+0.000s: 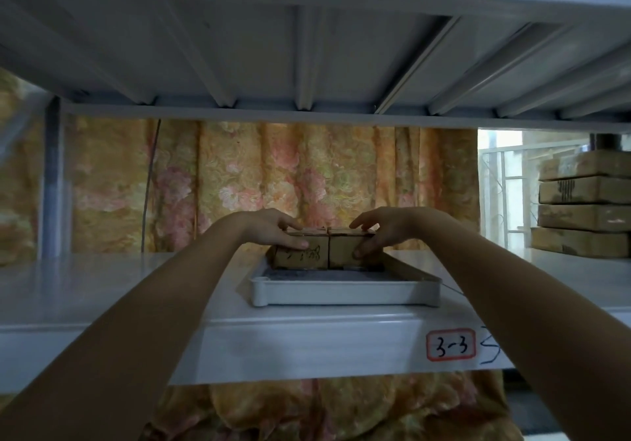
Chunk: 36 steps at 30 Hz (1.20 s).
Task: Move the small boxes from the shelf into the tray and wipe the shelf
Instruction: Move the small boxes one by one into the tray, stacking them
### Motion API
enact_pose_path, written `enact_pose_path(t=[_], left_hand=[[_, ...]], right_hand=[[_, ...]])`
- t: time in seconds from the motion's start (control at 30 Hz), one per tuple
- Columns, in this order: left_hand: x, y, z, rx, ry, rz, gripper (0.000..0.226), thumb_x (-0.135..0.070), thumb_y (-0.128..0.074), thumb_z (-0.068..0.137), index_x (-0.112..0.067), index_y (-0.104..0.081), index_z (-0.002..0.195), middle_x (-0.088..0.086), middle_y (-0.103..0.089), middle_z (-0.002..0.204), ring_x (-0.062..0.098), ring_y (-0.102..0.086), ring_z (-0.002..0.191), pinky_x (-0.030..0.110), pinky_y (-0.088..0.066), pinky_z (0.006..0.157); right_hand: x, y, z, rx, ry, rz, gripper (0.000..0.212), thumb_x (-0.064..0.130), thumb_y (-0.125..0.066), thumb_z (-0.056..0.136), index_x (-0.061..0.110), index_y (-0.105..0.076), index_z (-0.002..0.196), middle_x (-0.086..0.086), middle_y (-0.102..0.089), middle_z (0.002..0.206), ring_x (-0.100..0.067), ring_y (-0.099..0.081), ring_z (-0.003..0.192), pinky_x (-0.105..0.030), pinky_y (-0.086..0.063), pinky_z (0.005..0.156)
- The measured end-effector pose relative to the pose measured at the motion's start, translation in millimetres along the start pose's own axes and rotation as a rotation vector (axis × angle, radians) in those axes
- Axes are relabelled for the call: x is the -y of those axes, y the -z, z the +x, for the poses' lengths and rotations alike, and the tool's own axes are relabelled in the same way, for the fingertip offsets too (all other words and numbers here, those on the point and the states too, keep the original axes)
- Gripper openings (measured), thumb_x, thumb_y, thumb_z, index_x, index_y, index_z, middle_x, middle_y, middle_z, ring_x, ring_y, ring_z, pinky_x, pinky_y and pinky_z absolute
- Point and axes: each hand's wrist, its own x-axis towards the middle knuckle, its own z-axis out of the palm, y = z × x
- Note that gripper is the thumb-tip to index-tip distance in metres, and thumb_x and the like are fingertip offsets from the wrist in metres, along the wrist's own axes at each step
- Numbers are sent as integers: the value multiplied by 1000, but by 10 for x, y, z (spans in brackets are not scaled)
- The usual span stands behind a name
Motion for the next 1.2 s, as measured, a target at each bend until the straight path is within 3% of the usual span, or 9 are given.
enact_pose_path(t=[0.17, 0.5, 0.67, 0.87, 1.0, 1.1, 1.2], left_hand=[[-43, 3, 15, -40, 2, -66, 63, -40, -61, 89, -19, -40, 144, 10, -33, 150, 29, -42, 132, 42, -50, 98], [65, -108, 96, -85, -57, -33, 51, -29, -61, 92, -14, -47, 140, 8, -40, 147, 23, -36, 136, 34, -31, 112], [5, -155, 63, -75, -21, -63, 53, -28, -56, 95, -13, -41, 143, 7, -34, 150, 23, -34, 137, 29, -31, 108], [-127, -67, -46, -14, 72, 74, 72, -43, -49, 96, -17, -15, 153, 3, -10, 160, 23, -14, 147, 36, -19, 117], [-334, 40, -121, -111, 70, 92, 62, -41, -39, 101, -9, -23, 151, 6, -19, 159, 23, -21, 145, 34, -22, 115], [-593, 26, -155, -200, 56, 241, 54, -36, -36, 102, -8, -31, 148, 10, -28, 155, 26, -30, 140, 33, -28, 111], [-798, -53, -157, -255, 70, 434, 50, -41, -37, 100, -12, -45, 141, 11, -46, 143, 28, -46, 127, 34, -40, 97]], right_hand=[[3, -3, 11, -53, 93, -5, 64, 25, -74, 81, 18, -47, 138, -6, -42, 142, -26, -45, 126, -31, -46, 94], [-187, -140, 39, -190, 172, 37, 51, 23, -75, 80, 19, -56, 127, -5, -48, 135, -23, -45, 125, -34, -38, 105], [-160, -189, 59, -163, 142, 35, 57, 23, -73, 83, 20, -49, 134, -6, -41, 141, -25, -43, 128, -35, -38, 106], [-50, -32, -65, -55, 72, -39, 67, 37, -63, 89, 22, -32, 147, -6, -24, 155, -27, -26, 142, -38, -27, 113], [71, 124, -109, -154, 66, -153, 60, 40, -51, 95, 16, -31, 147, -8, -26, 155, -27, -28, 142, -39, -26, 113], [179, 154, -188, -260, 9, -314, 57, 44, -41, 98, 16, -32, 147, -9, -34, 152, -28, -36, 137, -39, -32, 110], [235, 150, -326, -334, -35, -426, 54, 44, -37, 99, 15, -37, 144, -11, -44, 144, -29, -44, 130, -39, -39, 104]])
